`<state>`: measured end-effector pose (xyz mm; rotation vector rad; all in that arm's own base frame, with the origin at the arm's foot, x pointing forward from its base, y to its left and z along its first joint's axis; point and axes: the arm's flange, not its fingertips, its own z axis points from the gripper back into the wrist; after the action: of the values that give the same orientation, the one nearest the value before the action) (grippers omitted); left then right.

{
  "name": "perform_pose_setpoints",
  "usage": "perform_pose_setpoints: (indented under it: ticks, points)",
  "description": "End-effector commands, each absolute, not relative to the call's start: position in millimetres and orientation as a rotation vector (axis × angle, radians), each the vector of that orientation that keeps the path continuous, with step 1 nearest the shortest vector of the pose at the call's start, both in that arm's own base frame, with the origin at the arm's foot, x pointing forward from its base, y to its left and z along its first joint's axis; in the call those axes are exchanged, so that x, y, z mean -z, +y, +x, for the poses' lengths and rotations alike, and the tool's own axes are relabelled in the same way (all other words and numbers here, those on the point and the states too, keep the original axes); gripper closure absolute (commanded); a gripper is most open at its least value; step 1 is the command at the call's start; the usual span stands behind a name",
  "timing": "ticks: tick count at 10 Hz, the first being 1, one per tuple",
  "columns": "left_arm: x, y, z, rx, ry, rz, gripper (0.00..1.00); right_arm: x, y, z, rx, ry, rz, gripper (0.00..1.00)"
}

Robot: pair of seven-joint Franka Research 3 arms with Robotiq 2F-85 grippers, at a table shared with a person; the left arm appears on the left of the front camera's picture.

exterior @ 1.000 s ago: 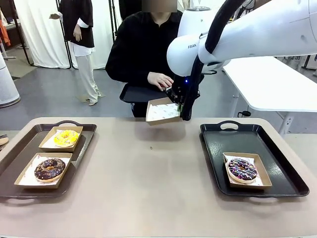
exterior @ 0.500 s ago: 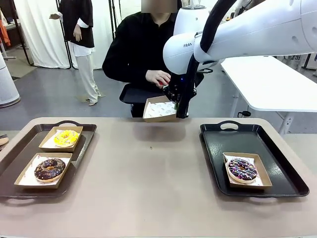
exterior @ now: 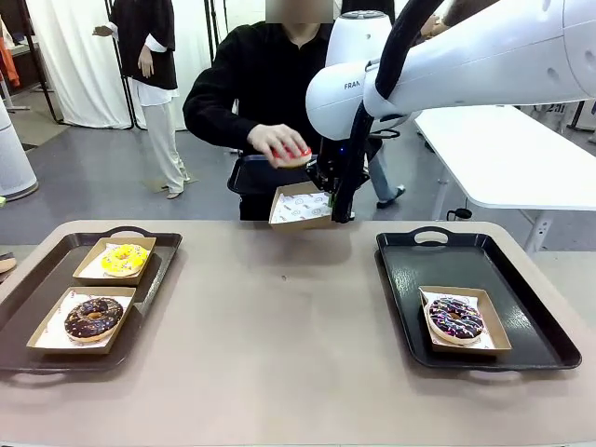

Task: Individually package the donuts and arrange them on the tray.
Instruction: Place the picked Paper togo box on the Handle tray while simultaneously picking up another Paper togo box from the table with the other hand.

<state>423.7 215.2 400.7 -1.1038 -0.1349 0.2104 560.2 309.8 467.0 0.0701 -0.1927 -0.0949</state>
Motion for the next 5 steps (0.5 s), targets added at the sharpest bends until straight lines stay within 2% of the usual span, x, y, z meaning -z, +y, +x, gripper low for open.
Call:
perform_pose_setpoints:
  ticks: [1, 2, 3, 5]
  points:
    - [-400.4, 220.4, 419.0, -0.196, -0.147, -1.102, 0.0, -468.1, 314.4, 565.4, 0.108, -0.177, 0.038, 1.0]
    - [-400.4, 220.4, 419.0, -0.196, -0.147, -1.102, 0.0, -466.4, 311.3, 567.5, 0.079, -0.133, 0.029, 1.0]
    - [-400.4, 220.4, 419.0, -0.196, -0.147, -1.102, 0.0, -466.2, 309.6, 559.9, 0.095, -0.186, 0.066, 1.0]
    - [-400.4, 220.4, 419.0, -0.196, -0.147, -1.102, 0.0, -466.2, 309.6, 559.9, 0.095, -0.186, 0.066, 1.0]
